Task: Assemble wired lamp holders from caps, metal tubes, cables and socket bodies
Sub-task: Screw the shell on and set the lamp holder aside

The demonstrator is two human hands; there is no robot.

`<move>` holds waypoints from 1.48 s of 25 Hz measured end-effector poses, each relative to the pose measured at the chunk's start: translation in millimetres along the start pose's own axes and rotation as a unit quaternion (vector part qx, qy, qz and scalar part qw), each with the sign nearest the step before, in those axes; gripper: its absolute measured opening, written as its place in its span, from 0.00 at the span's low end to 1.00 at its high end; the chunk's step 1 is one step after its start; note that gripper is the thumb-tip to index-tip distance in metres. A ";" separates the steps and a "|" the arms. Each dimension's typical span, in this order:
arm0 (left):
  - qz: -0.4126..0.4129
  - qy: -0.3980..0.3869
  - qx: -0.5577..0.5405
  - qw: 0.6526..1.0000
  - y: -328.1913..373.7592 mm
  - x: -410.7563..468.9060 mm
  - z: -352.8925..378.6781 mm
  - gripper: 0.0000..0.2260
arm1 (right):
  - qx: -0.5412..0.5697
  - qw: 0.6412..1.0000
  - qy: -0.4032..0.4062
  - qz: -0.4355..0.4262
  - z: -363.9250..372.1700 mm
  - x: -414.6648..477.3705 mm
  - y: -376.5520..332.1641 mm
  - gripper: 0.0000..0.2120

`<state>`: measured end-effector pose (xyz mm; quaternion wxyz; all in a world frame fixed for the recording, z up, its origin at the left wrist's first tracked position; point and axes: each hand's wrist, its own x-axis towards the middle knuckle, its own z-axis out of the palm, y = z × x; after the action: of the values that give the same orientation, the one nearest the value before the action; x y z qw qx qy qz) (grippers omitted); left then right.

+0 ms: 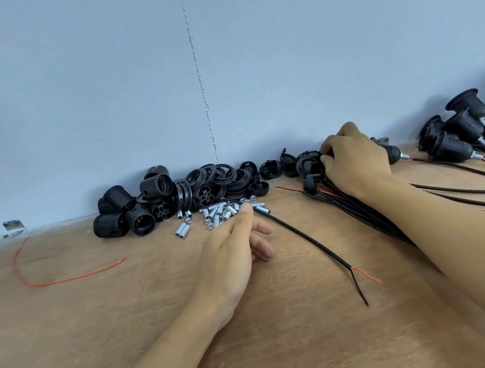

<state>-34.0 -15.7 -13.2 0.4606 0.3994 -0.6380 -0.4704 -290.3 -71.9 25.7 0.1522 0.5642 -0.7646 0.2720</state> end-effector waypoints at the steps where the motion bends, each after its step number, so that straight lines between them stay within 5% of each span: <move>1: -0.001 0.000 0.000 1.000 0.2 0.0 0.1 0.23 | -0.006 1.000 -0.008 0.020 0.7 0.9 2.6 0.12; 16: -0.021 -0.006 0.011 1.000 7.5 -4.0 1.9 0.22 | -0.006 0.993 -0.038 0.108 4.2 1.5 18.3 0.15; 25: 0.005 -0.015 0.115 0.993 12.0 -9.3 3.1 0.08 | 0.010 0.999 -0.005 -0.048 0.2 -15.9 -39.3 0.13; 32: 0.042 0.020 0.189 0.981 2.8 -5.1 3.8 0.10 | 0.176 0.965 -0.074 -0.181 8.2 -54.7 -75.6 0.08; 37: 0.043 0.120 0.306 0.944 0.9 9.7 -20.1 0.13 | 0.180 0.967 -0.111 -0.144 11.9 -61.0 -76.0 0.04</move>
<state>-17.2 -29.2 -7.6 0.4097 0.5467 -0.7075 -0.1810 -198.3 -47.6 1.7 0.0003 0.7127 -0.6262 0.3161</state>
